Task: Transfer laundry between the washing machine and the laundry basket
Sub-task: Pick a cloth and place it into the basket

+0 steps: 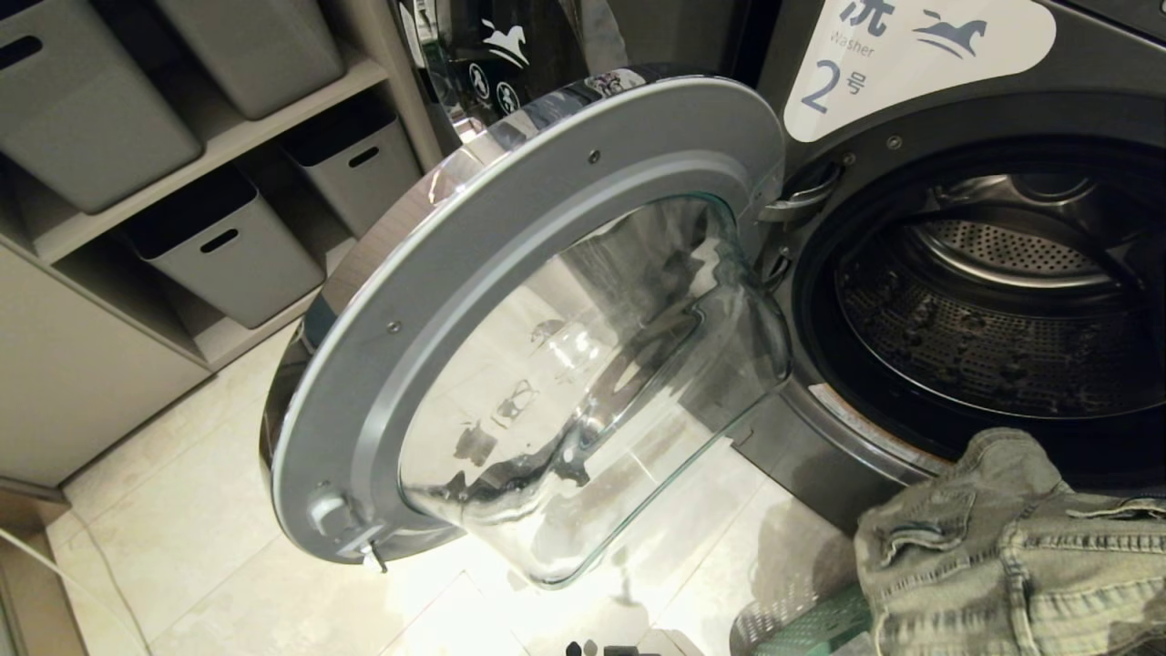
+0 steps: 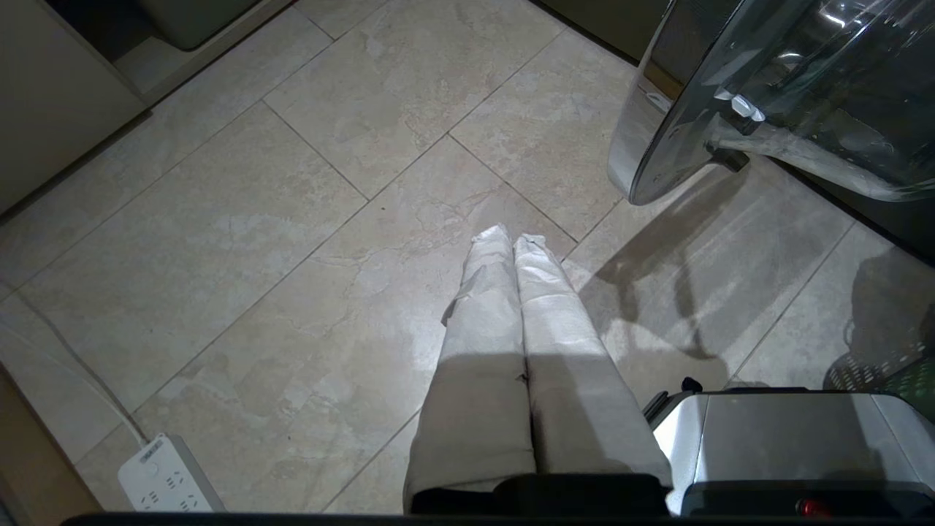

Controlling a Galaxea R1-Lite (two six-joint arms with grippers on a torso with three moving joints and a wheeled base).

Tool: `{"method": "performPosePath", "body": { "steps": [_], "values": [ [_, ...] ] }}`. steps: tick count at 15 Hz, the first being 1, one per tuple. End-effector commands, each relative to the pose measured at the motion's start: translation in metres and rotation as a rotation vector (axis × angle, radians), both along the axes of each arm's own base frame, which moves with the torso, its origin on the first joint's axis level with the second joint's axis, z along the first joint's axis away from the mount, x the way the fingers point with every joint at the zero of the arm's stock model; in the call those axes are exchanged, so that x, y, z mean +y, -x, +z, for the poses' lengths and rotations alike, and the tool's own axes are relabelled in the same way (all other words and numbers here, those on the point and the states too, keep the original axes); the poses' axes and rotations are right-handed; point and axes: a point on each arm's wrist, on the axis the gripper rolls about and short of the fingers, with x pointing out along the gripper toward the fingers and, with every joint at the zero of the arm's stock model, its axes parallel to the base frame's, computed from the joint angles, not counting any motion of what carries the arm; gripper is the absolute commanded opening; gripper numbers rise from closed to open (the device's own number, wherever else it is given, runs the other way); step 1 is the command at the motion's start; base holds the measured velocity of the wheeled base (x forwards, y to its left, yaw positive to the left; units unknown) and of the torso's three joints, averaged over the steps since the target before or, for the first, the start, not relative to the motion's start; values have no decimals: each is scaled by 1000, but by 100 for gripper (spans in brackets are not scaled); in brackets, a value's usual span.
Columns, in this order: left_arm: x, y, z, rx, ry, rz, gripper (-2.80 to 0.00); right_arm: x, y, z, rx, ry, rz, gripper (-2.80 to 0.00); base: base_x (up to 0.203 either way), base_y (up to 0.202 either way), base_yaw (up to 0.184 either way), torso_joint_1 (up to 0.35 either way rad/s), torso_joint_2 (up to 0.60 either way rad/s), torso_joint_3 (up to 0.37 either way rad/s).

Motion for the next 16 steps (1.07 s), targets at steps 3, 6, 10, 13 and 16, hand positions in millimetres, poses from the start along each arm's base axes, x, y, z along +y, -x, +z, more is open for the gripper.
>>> {"method": "performPosePath", "body": {
  "steps": [3, 6, 10, 13, 16],
  "values": [
    [0, 0, 0, 3, 0, 0, -280, -2, 13, 7, -87, -5, -63, -280, 0, 0, 0, 0, 0, 0],
    [0, 0, 0, 3, 0, 0, -280, -3, 14, 6, -89, -5, -115, -280, 0, 0, 0, 0, 0, 0],
    [0, 0, 0, 3, 0, 0, -280, -4, 21, 2, -123, -16, -203, -280, 0, 0, 0, 0, 0, 0],
    [0, 0, 0, 3, 0, 0, -280, -4, 17, 2, -112, -23, -285, -280, 0, 0, 0, 0, 0, 0],
    [0, 0, 0, 3, 0, 0, -280, -4, 10, -6, -71, -22, -339, -280, 0, 0, 0, 0, 0, 0]
  ]
}}
